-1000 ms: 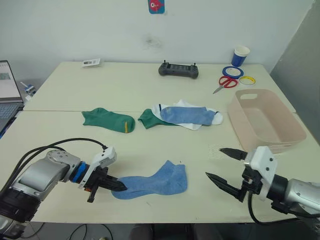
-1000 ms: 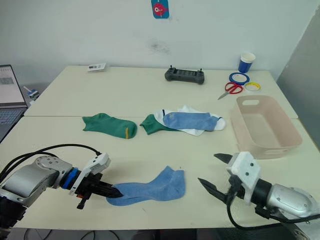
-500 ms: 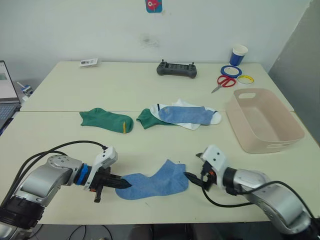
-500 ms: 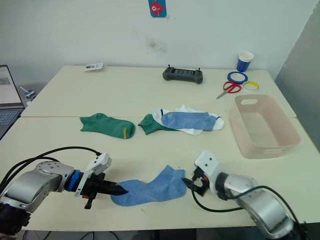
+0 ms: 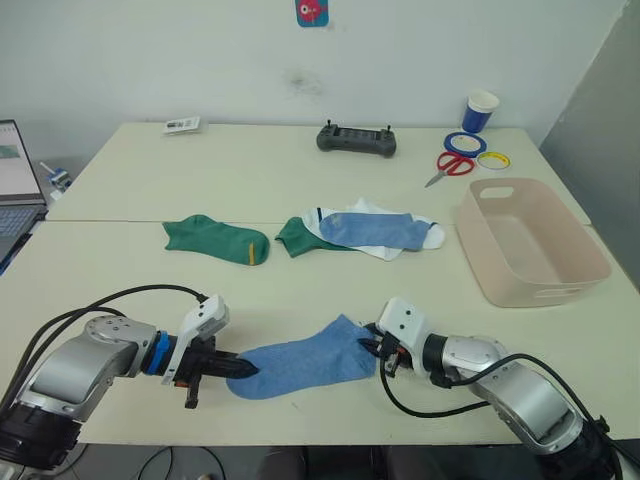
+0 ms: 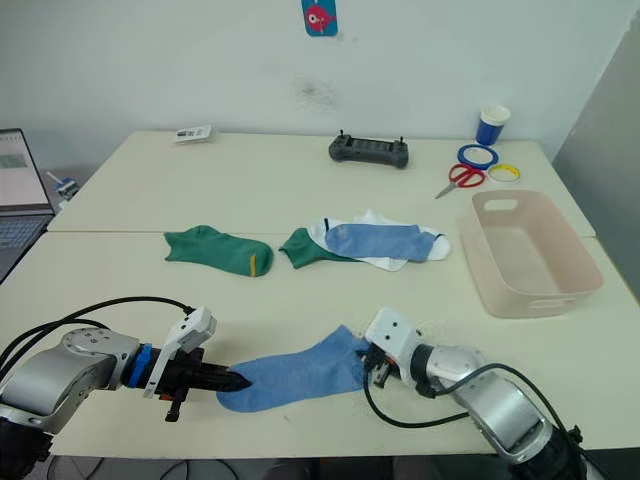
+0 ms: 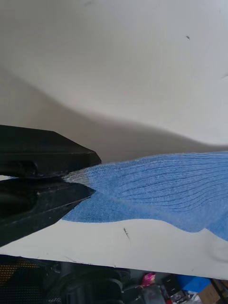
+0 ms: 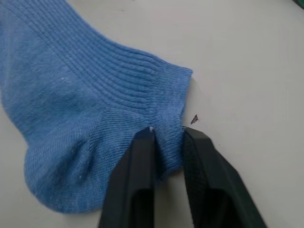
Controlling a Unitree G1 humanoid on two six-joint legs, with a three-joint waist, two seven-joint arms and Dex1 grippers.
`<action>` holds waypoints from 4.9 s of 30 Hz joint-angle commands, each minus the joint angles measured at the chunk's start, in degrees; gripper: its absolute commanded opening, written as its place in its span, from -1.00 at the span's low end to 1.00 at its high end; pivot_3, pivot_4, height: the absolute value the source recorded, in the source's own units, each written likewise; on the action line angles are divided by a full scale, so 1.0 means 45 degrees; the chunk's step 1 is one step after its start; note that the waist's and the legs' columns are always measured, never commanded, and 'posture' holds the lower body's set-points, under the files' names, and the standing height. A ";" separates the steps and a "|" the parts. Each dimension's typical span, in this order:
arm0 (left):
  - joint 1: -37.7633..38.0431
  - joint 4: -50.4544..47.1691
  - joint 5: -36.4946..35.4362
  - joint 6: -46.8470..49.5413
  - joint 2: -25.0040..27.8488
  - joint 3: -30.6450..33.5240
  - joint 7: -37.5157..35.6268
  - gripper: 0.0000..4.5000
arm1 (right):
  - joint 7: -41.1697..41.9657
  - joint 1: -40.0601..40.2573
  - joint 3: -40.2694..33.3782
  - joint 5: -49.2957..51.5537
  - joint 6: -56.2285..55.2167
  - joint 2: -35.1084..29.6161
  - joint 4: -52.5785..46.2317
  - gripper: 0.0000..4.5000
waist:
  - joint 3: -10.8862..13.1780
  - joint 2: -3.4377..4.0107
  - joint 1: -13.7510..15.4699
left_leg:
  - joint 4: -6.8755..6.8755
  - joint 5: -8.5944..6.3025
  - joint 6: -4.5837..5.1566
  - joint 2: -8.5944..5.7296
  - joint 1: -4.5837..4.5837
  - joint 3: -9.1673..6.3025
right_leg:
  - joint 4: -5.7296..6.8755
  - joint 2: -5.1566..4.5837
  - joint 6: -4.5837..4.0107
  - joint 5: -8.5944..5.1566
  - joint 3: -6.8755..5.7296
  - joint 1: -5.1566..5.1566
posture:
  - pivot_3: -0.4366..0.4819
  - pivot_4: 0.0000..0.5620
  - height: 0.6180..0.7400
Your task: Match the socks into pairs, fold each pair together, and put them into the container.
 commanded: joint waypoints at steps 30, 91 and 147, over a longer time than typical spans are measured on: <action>-0.4109 0.2877 0.2756 -0.1994 -0.0968 -0.3196 -0.3632 -1.00 | -0.2112 0.5278 -0.4555 0.2622 0.3964 -0.0061 -0.6505 -0.99 | -0.0004 0.0003 -0.0024 | 0.0008 0.0002 0.0004 0.0035 0.0024 0.0013 | 0.0021 0.0081 -0.0014 0.0003 0.0005 0.0009 | -0.05 -0.47 1.00; -0.3306 0.3107 0.1362 -0.1280 -0.0949 0.2187 0.0222 1.00 | -0.1050 0.4747 -0.7217 0.3623 0.1633 0.0331 -0.6005 0.98 | -0.0040 0.0046 -0.0012 | -0.0015 0.0028 0.0041 0.0043 0.0027 0.0019 | 0.0007 0.0099 -0.0011 0.0013 0.0033 0.0021 | -0.05 -0.47 1.00; -1.1888 1.3114 0.4750 -0.3658 -0.9947 0.1005 0.8660 0.61 | -0.2772 0.2253 -0.6272 0.3422 0.2462 0.0193 -0.5964 1.00 | -0.0034 0.0028 -0.0006 | 0.0017 0.0037 0.0029 0.0005 -0.0023 -0.0023 | 0.0017 0.0091 -0.0055 0.0051 0.0000 0.0006 | -0.05 -0.47 1.00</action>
